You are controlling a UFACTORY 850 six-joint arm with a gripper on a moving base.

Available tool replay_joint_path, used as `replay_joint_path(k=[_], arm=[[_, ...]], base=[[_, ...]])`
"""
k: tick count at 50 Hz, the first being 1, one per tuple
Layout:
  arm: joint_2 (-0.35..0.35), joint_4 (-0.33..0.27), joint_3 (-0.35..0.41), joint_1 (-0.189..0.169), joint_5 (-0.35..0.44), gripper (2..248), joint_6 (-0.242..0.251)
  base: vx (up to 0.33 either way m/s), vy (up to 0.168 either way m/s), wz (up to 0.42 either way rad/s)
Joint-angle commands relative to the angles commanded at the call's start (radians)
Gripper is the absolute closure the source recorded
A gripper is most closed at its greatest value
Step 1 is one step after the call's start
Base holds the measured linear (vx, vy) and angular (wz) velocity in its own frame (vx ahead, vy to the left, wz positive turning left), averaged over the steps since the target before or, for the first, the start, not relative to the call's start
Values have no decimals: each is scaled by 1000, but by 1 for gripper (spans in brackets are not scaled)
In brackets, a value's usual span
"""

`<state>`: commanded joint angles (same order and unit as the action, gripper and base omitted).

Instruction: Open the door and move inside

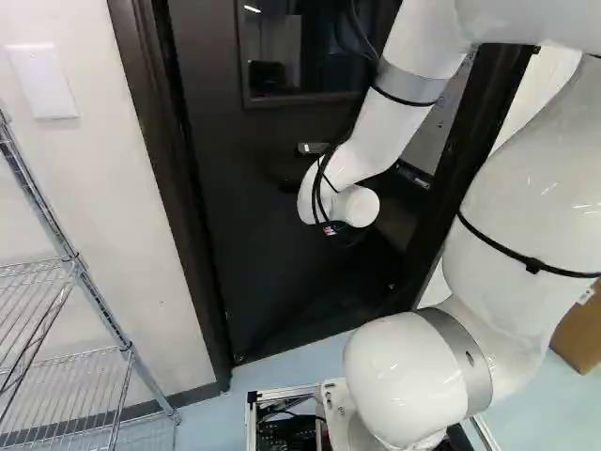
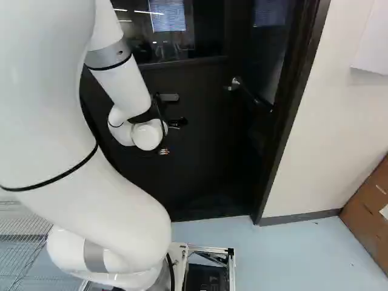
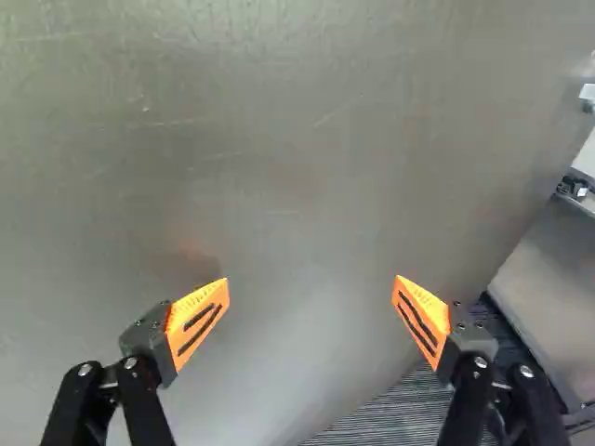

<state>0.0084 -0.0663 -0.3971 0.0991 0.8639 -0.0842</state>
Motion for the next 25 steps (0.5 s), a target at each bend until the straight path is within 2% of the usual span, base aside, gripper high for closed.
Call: replay_joint_path(k=[6,17,25], arm=[[0,0,0,0,0,3,0],[0,0,0,0,0,3,0],[0,0,0,0,0,3,0]], base=[[16,-123,-53],[37,-173,-26],[28,-35,-1]])
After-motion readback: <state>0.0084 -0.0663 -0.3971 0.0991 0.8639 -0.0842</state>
